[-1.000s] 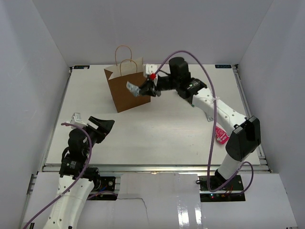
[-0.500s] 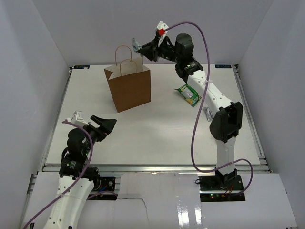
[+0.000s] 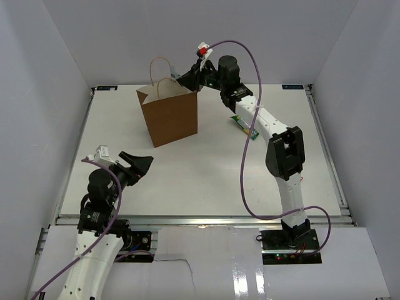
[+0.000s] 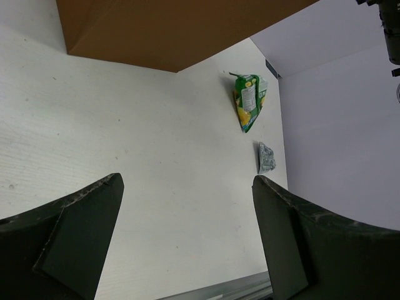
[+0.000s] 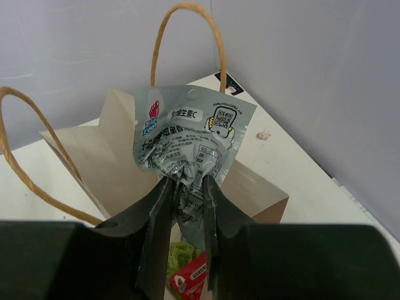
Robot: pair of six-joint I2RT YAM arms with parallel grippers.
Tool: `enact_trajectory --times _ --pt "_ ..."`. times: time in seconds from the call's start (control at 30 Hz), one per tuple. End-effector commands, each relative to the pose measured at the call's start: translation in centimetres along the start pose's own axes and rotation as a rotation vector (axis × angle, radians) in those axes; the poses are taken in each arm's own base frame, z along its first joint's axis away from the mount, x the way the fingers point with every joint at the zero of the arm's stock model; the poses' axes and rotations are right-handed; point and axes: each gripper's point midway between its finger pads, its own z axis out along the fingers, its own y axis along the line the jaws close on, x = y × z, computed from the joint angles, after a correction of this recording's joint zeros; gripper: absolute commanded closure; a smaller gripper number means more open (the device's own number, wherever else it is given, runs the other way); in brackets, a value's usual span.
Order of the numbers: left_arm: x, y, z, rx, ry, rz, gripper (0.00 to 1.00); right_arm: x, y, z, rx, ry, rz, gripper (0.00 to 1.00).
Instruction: Place the snacks into the paper bag
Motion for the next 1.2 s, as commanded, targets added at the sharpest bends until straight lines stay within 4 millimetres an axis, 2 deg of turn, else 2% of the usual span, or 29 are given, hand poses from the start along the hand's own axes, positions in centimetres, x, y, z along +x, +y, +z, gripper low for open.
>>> enact_trajectory --times 0.0,0.03,0.1,0.17,0.23,0.33,0.5,0.57,0.6,0.7,0.73,0.77,0.8,0.83,0.9,0.93,1.0,1.03,1.1,1.13,1.17 --pt "-0.3 -0.9 0.0 0.029 0.003 0.021 0.05 -3.5 2.1 -0.9 -0.039 -0.066 -0.048 0.85" --pt "-0.3 -0.9 0.1 0.03 0.006 0.021 0.05 -3.4 2.1 -1.0 -0.04 -0.06 -0.049 0.79" --pt "-0.2 -1.1 0.2 0.042 0.011 0.024 0.05 -3.2 2.3 -1.2 -0.044 -0.051 -0.053 0.73" --pt "-0.2 -1.1 0.4 0.043 0.015 0.025 0.05 -2.9 2.3 -1.4 -0.041 -0.044 -0.054 0.63" --pt "-0.1 -1.2 0.4 0.047 0.022 0.027 0.05 -3.2 2.5 -1.6 -0.04 -0.046 -0.06 0.53" --pt "-0.1 -1.5 0.3 0.062 0.023 0.028 0.05 -4.4 2.5 -2.1 -0.032 -0.062 -0.073 0.45" --pt "0.2 -2.1 0.4 0.102 0.037 0.039 0.05 -6.0 1.6 -3.4 0.014 -0.069 -0.058 0.42" --pt "0.3 -2.5 0.5 0.127 0.048 0.048 0.05 -6.3 1.2 -4.5 0.04 -0.06 -0.049 0.42" --pt "0.3 -2.7 0.5 0.134 0.051 0.051 0.05 -7.2 1.2 -5.3 0.048 -0.068 -0.055 0.41" --pt "0.6 -3.1 0.7 0.156 0.075 0.064 0.05 -6.3 -0.5 -7.8 0.098 -0.019 -0.026 0.41" --pt "0.7 -3.2 0.8 0.158 0.082 0.067 0.05 -6.3 -1.2 -9.6 0.124 0.015 -0.008 0.39" --pt "0.8 -3.6 0.7 0.184 0.096 0.074 0.05 -5.6 -1.6 -10.7 0.142 0.047 0.007 0.39" --pt "1.1 -3.6 1.0 0.189 0.11 0.084 0.05 -4.6 -2.6 -12.9 0.171 0.094 0.015 0.38" --pt "1.3 -3.6 1.1 0.193 0.122 0.085 0.05 -3.5 -2.9 -14.3 0.177 0.137 0.035 0.37" --pt "1.9 -3.7 1.6 0.211 0.157 0.091 0.05 1.2 -3.0 -18.1 0.198 0.287 0.08 0.36" --pt "2.2 -3.6 1.8 0.214 0.174 0.087 0.05 2.8 -4.3 -20.7 0.244 0.331 0.106 0.34" --pt "2.6 -3.9 2.1 0.24 0.202 0.085 0.05 6.4 -4.5 -24.6 0.285 0.437 0.174 0.31" --pt "3.0 -3.6 2.5 0.23 0.224 0.077 0.05 8.4 -5.5 -27.7 0.335 0.486 0.188 0.29" --pt "3.3 -3.6 2.8 0.238 0.241 0.075 0.05 10.8 -6.0 -31.4 0.421 0.575 0.243 0.26" --pt "3.5 -3.4 3.0 0.234 0.255 0.07 0.05 12.6 -7.4 -34.4 0.547 0.642 0.271 0.24" --pt "3.6 -3.4 3.1 0.238 0.258 0.07 0.05 13.5 -8.1 -36.7 0.617 0.677 0.296 0.24"
